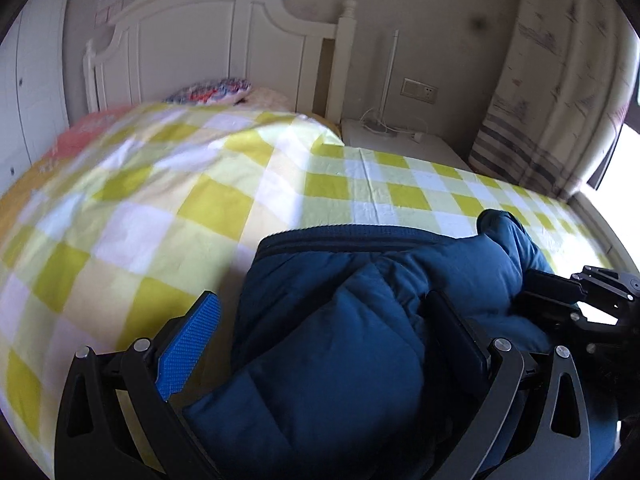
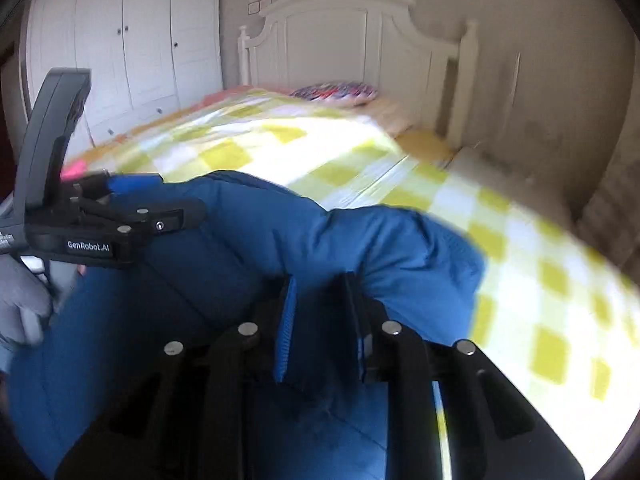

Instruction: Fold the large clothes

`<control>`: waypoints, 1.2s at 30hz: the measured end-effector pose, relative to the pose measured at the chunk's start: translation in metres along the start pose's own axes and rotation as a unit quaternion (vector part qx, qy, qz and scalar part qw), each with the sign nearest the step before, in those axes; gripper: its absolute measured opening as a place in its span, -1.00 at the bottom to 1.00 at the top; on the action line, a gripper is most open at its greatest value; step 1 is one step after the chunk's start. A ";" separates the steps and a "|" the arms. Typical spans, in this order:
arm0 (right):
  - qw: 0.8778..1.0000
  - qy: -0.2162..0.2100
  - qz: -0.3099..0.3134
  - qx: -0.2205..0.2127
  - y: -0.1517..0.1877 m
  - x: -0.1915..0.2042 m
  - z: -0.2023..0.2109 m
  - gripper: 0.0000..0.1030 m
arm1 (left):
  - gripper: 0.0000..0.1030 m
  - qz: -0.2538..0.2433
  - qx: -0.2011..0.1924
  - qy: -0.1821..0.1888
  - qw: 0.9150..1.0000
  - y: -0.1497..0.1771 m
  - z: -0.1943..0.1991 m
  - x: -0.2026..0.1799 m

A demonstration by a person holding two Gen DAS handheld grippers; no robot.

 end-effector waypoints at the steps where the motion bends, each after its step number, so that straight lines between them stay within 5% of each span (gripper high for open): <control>1: 1.000 0.007 0.014 0.011 -0.007 0.000 0.004 -0.57 | 0.91 0.004 0.002 0.004 1.000 0.000 -0.001 0.001; 6: 0.998 0.056 0.008 -0.019 -0.046 -0.021 0.012 -0.52 | 0.91 0.003 0.001 0.002 1.000 0.000 -0.001 0.001; 10: 0.996 0.063 0.003 0.055 -0.032 -0.036 -0.052 -0.44 | 0.91 0.013 0.000 0.001 1.000 0.000 0.000 0.005; 15: 0.994 0.076 0.020 0.076 -0.045 -0.035 -0.053 -0.41 | 0.91 0.034 0.015 0.009 0.999 0.001 -0.007 0.011; 17: 0.995 0.084 0.001 0.045 -0.057 -0.039 -0.039 -0.36 | 0.91 0.036 0.014 0.009 0.999 0.002 -0.007 0.012; 20: 0.991 0.121 -0.012 0.050 -0.049 -0.051 -0.050 -0.03 | 0.91 0.037 0.015 0.008 0.999 0.002 -0.007 0.013; 24: 0.993 0.089 -0.038 0.063 -0.037 -0.057 -0.059 0.01 | 0.91 0.040 0.018 0.008 0.999 0.002 -0.008 0.013; 27: 0.994 0.100 -0.023 0.031 -0.045 -0.040 -0.027 0.01 | 0.91 0.042 0.018 0.008 0.999 0.002 -0.010 0.015; 30: 0.998 0.057 0.009 -0.020 -0.041 0.002 0.014 0.24 | 0.91 0.045 0.021 0.013 0.999 0.001 -0.012 0.017; 33: 0.997 0.024 0.067 0.010 -0.014 0.044 0.020 0.41 | 0.91 0.046 0.021 0.013 0.999 0.002 -0.011 0.017; 36: 0.996 0.048 0.071 0.004 -0.001 0.050 0.020 0.37 | 0.91 0.039 0.022 0.007 0.999 0.003 -0.011 0.015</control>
Point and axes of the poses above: each gripper's, at about its wrist camera, not at the fingertips, and z roughly against the way its jaws point, x to its left, y to its underside, the point moved 6 cm from there along -z, roughly the way its jaws point, and after that the axes turned 1 degree about z, right-handed, at the moved point
